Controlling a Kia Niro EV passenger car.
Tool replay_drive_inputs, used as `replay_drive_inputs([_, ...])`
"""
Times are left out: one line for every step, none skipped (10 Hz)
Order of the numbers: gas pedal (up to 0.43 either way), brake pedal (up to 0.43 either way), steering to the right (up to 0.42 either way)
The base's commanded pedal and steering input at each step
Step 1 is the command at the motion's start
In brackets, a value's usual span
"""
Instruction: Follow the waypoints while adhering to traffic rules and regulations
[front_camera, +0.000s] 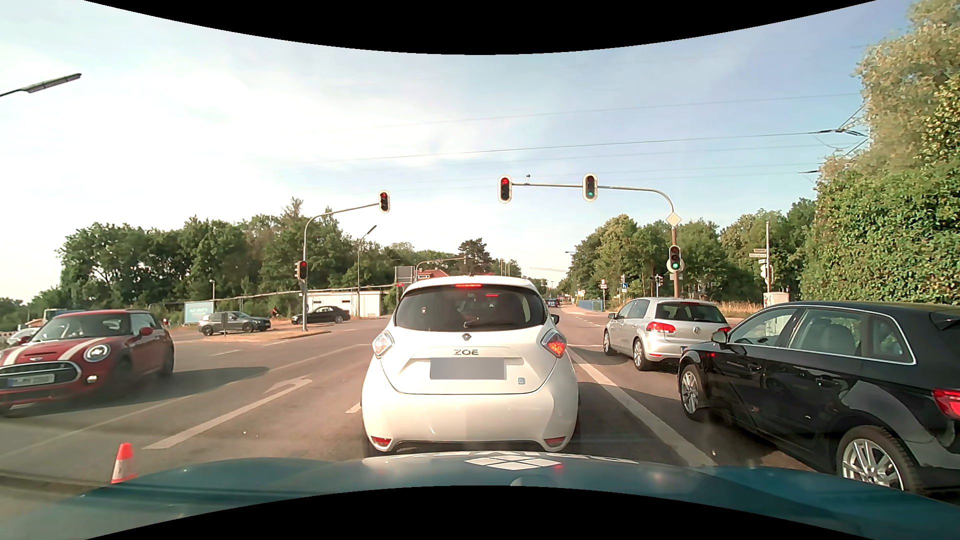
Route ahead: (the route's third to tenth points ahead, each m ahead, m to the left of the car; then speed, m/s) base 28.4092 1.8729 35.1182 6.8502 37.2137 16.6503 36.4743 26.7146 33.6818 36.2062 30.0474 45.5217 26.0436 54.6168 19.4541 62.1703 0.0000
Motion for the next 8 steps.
replay_drive_inputs([0.0, 0.238, 0.005])
replay_drive_inputs([0.0, 0.238, 0.005])
replay_drive_inputs([0.0, 0.238, 0.005])
replay_drive_inputs([0.0, 0.238, 0.005])
replay_drive_inputs([0.0, 0.238, 0.006])
replay_drive_inputs([0.0, 0.238, 0.005])
replay_drive_inputs([0.0, 0.238, 0.005])
replay_drive_inputs([0.0, 0.238, 0.006])
